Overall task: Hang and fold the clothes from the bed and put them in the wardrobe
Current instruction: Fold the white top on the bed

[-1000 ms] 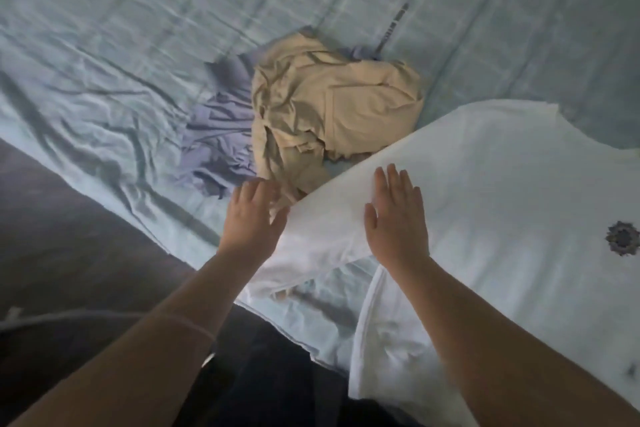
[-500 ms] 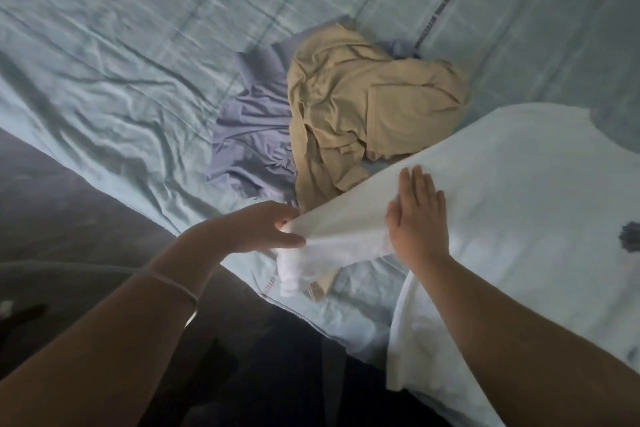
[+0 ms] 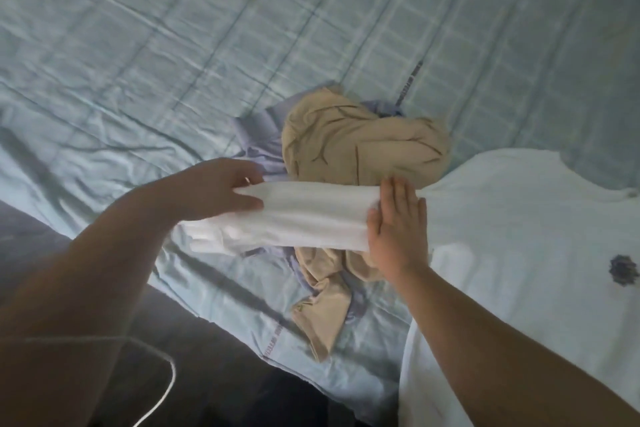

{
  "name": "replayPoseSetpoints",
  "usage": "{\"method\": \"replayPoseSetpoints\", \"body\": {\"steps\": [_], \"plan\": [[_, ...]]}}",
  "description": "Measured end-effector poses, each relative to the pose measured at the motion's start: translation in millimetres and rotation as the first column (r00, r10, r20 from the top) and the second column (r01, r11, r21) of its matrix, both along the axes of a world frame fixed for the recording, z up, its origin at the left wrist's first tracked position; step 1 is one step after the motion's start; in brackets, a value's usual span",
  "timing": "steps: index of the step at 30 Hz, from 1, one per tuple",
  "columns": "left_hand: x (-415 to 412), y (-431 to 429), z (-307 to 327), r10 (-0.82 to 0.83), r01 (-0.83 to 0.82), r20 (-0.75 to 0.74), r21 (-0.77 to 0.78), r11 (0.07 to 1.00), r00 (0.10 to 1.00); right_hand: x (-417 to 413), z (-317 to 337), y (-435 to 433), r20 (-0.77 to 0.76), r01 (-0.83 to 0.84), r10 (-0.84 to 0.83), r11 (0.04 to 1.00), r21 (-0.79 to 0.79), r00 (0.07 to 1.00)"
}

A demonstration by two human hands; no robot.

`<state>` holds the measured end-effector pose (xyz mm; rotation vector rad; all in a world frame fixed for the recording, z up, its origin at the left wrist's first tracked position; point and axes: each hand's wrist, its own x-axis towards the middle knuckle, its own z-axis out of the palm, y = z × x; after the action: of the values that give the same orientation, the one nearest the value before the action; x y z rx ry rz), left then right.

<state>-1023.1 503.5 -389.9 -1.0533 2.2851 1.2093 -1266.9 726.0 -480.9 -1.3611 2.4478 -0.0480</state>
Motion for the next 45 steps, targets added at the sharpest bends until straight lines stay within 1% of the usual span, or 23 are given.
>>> {"method": "replayPoseSetpoints", "body": {"steps": [2, 4, 6, 8, 10, 13, 15, 16, 17, 19, 21, 23, 24, 25, 27, 30, 32, 34, 36, 38, 40, 42, 45], "plan": [[4, -7, -29, -0.094, 0.102, 0.210, -0.028, 0.994, 0.973, 8, -14, -3, -0.021, -0.010, 0.011, 0.999, 0.041, 1.000], [11, -7, -58, -0.125, 0.121, 0.282, 0.029, 0.992, 0.951, 15, -27, -1, -0.038, 0.000, 0.003, 0.996, 0.084, 0.999], [22, -5, -73, -0.077, 0.060, 0.267, 0.071, 0.996, 0.960, 19, -34, -1, -0.050, 0.028, -0.023, 0.995, 0.092, 0.998], [35, -4, -81, -0.012, 0.002, 0.203, 0.053, 0.999, 0.979, 19, -32, -3, -0.057, 0.038, -0.034, 0.997, 0.072, 0.998], [49, -1, -85, 0.011, -0.012, 0.136, 0.008, 1.000, 0.991, 12, -21, -4, -0.054, 0.045, -0.044, 0.999, 0.003, 0.998], [66, 6, -87, 0.060, -0.048, 0.158, -0.075, 0.996, 0.986, -8, -2, -4, 0.026, 0.100, -0.098, 0.987, -0.122, 0.995], [73, 9, -81, 0.155, -0.147, 0.083, -0.098, 0.984, 0.984, -22, 5, -6, 0.064, 0.140, -0.136, 0.989, -0.052, 0.989], [75, 9, -77, 0.229, -0.228, 0.006, -0.063, 0.972, 0.974, -28, 7, -8, 0.064, 0.141, -0.142, 0.990, 0.021, 0.988], [77, 10, -70, 0.329, -0.329, -0.070, 0.021, 0.944, 0.942, -32, 9, -10, 0.055, 0.121, -0.127, 0.988, 0.095, 0.990], [78, 14, -56, 0.527, -0.479, -0.162, 0.258, 0.839, 0.834, -37, 12, -15, 0.064, 0.057, -0.072, 0.976, 0.208, 0.995], [78, 21, -50, 0.620, -0.512, -0.177, 0.418, 0.750, 0.764, -43, 13, -20, 0.086, -0.007, -0.022, 0.949, 0.315, 0.996], [78, 26, -52, 0.650, -0.497, -0.164, 0.516, 0.697, 0.742, -47, 14, -23, 0.059, -0.042, 0.020, 0.918, 0.395, 0.998], [77, 28, -54, 0.654, -0.487, -0.158, 0.546, 0.682, 0.740, -48, 15, -23, 0.045, -0.016, -0.002, 0.925, 0.379, 0.999], [78, 28, -58, 0.652, -0.478, -0.155, 0.560, 0.677, 0.742, -49, 16, -23, 0.037, 0.035, -0.048, 0.950, 0.311, 0.998], [80, 27, -63, 0.652, -0.470, -0.156, 0.572, 0.672, 0.742, -50, 21, -23, 0.019, 0.133, -0.134, 0.989, 0.065, 0.991], [88, 23, -70, 0.718, -0.525, -0.143, 0.588, 0.615, 0.681, -49, 27, -28, 0.084, 0.240, -0.225, 0.938, -0.252, 0.971], [91, 22, -75, 0.775, -0.594, -0.134, 0.566, 0.571, 0.618, -48, 24, -34, 0.143, 0.288, -0.254, 0.899, -0.330, 0.957], [90, 23, -82, 0.839, -0.667, -0.121, 0.550, 0.502, 0.531, -44, 16, -40, 0.217, 0.296, -0.237, 0.905, -0.305, 0.947], [89, 27, -90, 0.896, -0.701, -0.084, 0.592, 0.397, 0.436, -35, 6, -40, 0.223, 0.202, -0.152, 0.954, -0.221, 0.963], [87, 33, -98, 0.937, -0.716, -0.020, 0.640, 0.280, 0.348, -24, -4, -32, 0.064, 0.054, -0.045, 0.989, -0.141, 0.997], [85, 39, -103, 0.966, -0.738, 0.035, 0.652, 0.173, 0.257, -13, -12, -18, -0.084, 0.009, -0.017, 0.996, -0.090, 0.996], [85, 45, -105, 0.976, -0.758, 0.047, 0.638, 0.134, 0.212, -5, -18, -5, -0.121, 0.036, -0.046, 0.995, -0.088, 0.992], [88, 53, -107, 0.979, -0.808, -0.013, 0.562, 0.175, 0.203, -3, -34, 1, -0.104, -0.003, 0.002, 1.000, -0.019, 0.995]]}}
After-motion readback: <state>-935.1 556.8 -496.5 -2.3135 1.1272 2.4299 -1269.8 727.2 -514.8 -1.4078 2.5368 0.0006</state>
